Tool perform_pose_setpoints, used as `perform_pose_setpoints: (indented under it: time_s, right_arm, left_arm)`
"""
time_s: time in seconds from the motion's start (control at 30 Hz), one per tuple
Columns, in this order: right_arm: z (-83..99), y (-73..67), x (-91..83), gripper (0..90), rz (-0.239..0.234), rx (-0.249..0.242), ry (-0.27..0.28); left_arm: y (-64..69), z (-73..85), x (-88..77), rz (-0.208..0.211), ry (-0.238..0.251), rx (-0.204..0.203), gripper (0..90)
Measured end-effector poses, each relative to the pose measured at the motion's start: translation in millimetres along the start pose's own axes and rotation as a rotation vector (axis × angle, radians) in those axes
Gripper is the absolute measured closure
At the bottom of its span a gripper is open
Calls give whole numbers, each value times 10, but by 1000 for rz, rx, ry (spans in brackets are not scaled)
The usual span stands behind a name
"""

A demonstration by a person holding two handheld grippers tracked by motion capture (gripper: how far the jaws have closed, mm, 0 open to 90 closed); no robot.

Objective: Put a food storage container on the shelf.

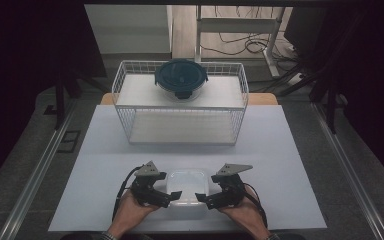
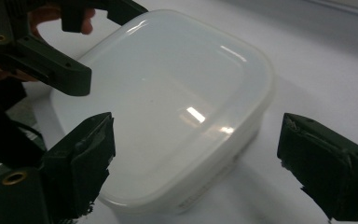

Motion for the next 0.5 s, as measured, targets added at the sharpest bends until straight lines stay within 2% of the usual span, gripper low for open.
perform_pose_setpoints:
  time_s: [0.03,0.1,0.17,0.23,0.33,0.43,0.5]
  right_arm:
    - [2,-7,5,139,-16,7,-1]
    - [13,-25,5,171,-58,27,-11]
    - [28,-44,-7,199,-69,53,-24]
    - [32,-58,-60,283,-53,69,-34]
    - [41,-41,-160,465,-31,106,-14]
    - [28,-39,-235,594,-25,152,3]
    - [24,-24,-277,646,-15,177,26]
  left_arm:
    - [13,15,-4,18,-4,-12,113]
    - [34,48,-21,26,-11,-35,127]
    - [53,80,-65,25,-14,-53,160]
    - [63,110,-152,31,-7,-80,282]
    - [85,147,-262,25,15,-93,484]
    - [108,147,-311,21,36,-103,591]
    - [125,132,-325,13,49,-106,641]
Point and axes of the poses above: each handheld gripper's, and its own axes: x roughly forward along the jaws, z roughly out of its underside, y roughly to its right, the point moved 4 cm from there along x, roughly forward along the jaws, and after that the axes turned 8 degrees about -x, right-handed, at the moved point
